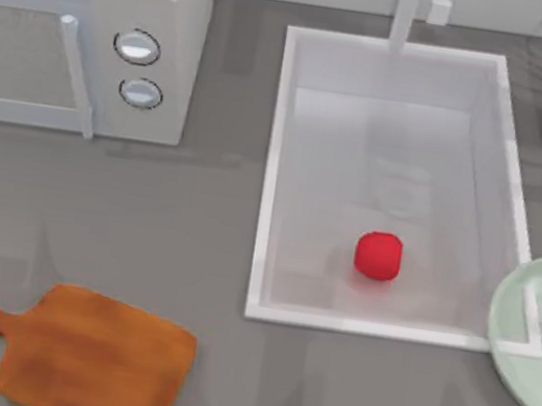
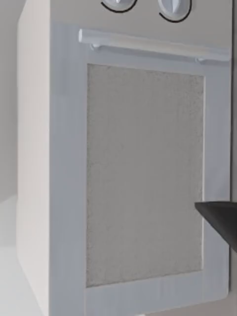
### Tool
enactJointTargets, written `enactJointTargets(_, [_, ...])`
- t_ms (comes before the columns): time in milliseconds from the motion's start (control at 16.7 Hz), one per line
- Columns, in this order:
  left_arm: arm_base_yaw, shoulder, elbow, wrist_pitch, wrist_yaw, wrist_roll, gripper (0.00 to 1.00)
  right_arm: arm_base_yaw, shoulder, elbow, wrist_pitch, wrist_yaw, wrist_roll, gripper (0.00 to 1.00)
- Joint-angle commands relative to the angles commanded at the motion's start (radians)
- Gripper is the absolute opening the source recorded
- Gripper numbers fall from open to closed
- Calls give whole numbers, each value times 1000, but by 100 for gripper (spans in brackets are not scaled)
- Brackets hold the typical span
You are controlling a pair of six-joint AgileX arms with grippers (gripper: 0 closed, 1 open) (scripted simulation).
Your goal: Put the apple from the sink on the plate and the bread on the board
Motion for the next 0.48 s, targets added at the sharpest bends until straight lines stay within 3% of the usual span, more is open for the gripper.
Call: enactJointTargets(480, [0,0,0,0,0,0,100,158,796,673,-420,1,174,100])
